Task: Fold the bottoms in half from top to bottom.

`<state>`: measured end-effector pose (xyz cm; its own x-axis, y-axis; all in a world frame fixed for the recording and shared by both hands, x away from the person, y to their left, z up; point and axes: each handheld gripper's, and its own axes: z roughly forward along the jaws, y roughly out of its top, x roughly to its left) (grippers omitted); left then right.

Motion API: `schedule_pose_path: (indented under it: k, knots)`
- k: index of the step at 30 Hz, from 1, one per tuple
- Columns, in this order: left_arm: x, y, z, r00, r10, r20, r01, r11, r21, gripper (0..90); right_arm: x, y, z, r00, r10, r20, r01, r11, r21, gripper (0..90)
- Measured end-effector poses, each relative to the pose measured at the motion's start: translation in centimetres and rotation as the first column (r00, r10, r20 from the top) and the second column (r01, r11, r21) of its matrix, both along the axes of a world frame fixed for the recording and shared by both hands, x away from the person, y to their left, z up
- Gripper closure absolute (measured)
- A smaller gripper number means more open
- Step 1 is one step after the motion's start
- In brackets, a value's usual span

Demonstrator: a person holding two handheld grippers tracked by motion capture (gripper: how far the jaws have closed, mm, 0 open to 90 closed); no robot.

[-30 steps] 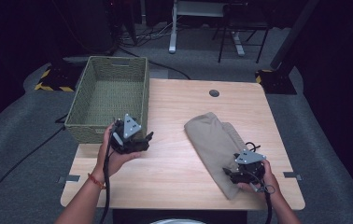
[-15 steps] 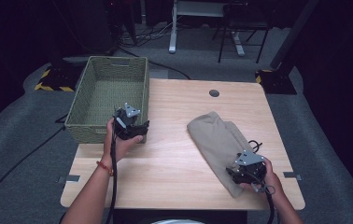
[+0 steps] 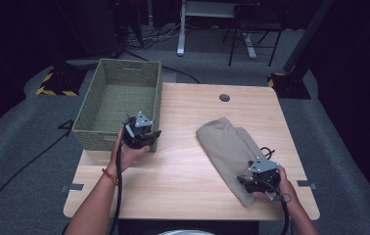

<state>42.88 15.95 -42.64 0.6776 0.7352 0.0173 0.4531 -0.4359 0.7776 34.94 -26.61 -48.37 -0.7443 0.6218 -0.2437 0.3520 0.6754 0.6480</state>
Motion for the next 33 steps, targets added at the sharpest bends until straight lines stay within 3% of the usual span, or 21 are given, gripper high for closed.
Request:
schedule_pose_path:
  k: [2,3,4,7,8,10,12,13,14,15,16,17,19,21,22,25,27,28,29,32,33]
  knots:
    - [-0.3,-0.2,0.0,0.9996,-0.027,-0.004,0.027,0.9996,-0.002,65.2,0.0,-0.2,0.0,1.0000,0.008,-0.005,-0.008,1.000,0.007,28.3]
    - [-0.6,-0.5,0.0,0.9978,-0.067,0.002,0.067,0.9978,0.005,65.2,0.0,-0.3,0.0,0.9998,0.014,-0.013,-0.013,1.000,0.016,28.5]
    - [-1.1,-0.8,0.0,0.9916,-0.129,-0.001,0.129,0.9916,0.004,65.2,0.1,-0.8,0.1,0.9994,0.021,-0.029,-0.020,0.999,0.031,28.9]
    - [-2.0,-1.1,0.1,0.9714,-0.237,-0.013,0.237,0.9715,-0.003,65.1,0.2,-1.9,0.2,0.9989,0.021,-0.043,-0.019,0.999,0.051,31.2]
    - [-2.0,-1.1,0.1,0.9714,-0.237,-0.013,0.237,0.9715,-0.003,65.1,0.2,-1.9,0.2,0.9989,0.021,-0.043,-0.019,0.999,0.051,31.2]
    - [-2.3,-1.1,0.1,0.9582,-0.286,-0.015,0.286,0.9583,0.002,65.0,0.4,-3.1,0.5,0.9986,-0.009,-0.053,0.012,0.998,0.067,31.5]
    - [-2.7,-1.1,0.2,0.9636,-0.267,-0.001,0.267,0.9633,0.021,64.1,0.5,-3.9,0.7,0.9974,-0.044,-0.058,0.048,0.996,0.071,31.5]
    - [-2.9,-1.0,0.2,0.9713,-0.237,0.015,0.237,0.9710,0.032,60.9,0.5,-4.2,0.8,0.9964,-0.060,-0.061,0.064,0.995,0.070,31.5]
    - [-2.9,-1.0,0.2,0.9713,-0.237,0.015,0.237,0.9710,0.032,52.8,0.5,-4.5,1.0,0.9956,-0.072,-0.059,0.077,0.994,0.075,31.4]
    - [-3.2,-0.7,0.5,0.9842,-0.175,0.027,0.174,0.9845,0.018,48.0,0.5,-4.8,1.2,0.9947,-0.087,-0.055,0.092,0.992,0.090,31.2]
    - [-3.2,-0.7,0.5,0.9842,-0.175,0.027,0.174,0.9845,0.018,44.2,0.5,-4.8,1.2,0.9947,-0.087,-0.055,0.092,0.992,0.090,31.2]
    - [-3.2,-0.6,0.9,0.9912,-0.128,0.035,0.129,0.9915,-0.021,40.0,0.5,-5.0,1.9,0.9926,-0.108,-0.055,0.115,0.983,0.141,29.1]
    - [-3.1,-1.1,1.2,0.9933,-0.113,0.027,0.114,0.9928,-0.038,34.1,0.7,-4.9,2.8,0.9897,-0.137,-0.041,0.142,0.974,0.176,27.6]
    - [-3.2,-1.6,1.3,0.9944,-0.100,0.035,0.101,0.9948,-0.016,29.3,0.8,-4.7,3.2,0.9882,-0.150,-0.030,0.153,0.972,0.178,26.3]
    - [-3.0,-2.6,1.2,0.9969,-0.071,0.034,0.071,0.9973,0.018,29.2,1.4,-4.2,3.6,0.9862,-0.165,-0.009,0.165,0.973,0.163,25.6]
    - [-2.8,-3.2,1.0,0.9984,-0.049,0.028,0.049,0.9985,0.024,31.4,2.6,-4.1,3.6,0.9799,-0.199,-0.010,0.198,0.968,0.155,24.8]
    - [-2.8,-3.2,0.9,0.9984,-0.042,0.037,0.041,0.9990,0.016,39.9,4.6,-4.4,2.7,0.9658,-0.252,-0.062,0.258,0.955,0.147,22.7]
    - [-2.8,-3.2,0.9,0.9984,-0.042,0.037,0.041,0.9990,0.016,51.4,4.6,-4.4,2.7,0.9658,-0.252,-0.062,0.258,0.955,0.147,22.7]
    - [-2.7,-2.9,0.7,0.9993,-0.026,0.028,0.026,0.9995,0.016,56.7,5.5,-4.5,1.8,0.9643,-0.248,-0.094,0.259,0.956,0.135,21.4]
    - [-2.5,-2.6,0.7,0.9985,-0.054,0.014,0.054,0.9984,0.020,60.4,5.9,-4.4,1.4,0.9631,-0.247,-0.107,0.259,0.958,0.122,20.0]
    - [-2.5,-2.7,0.8,0.9975,-0.070,0.008,0.070,0.9970,0.034,61.1,6.2,-4.3,1.3,0.9664,-0.232,-0.112,0.243,0.965,0.102,18.5]
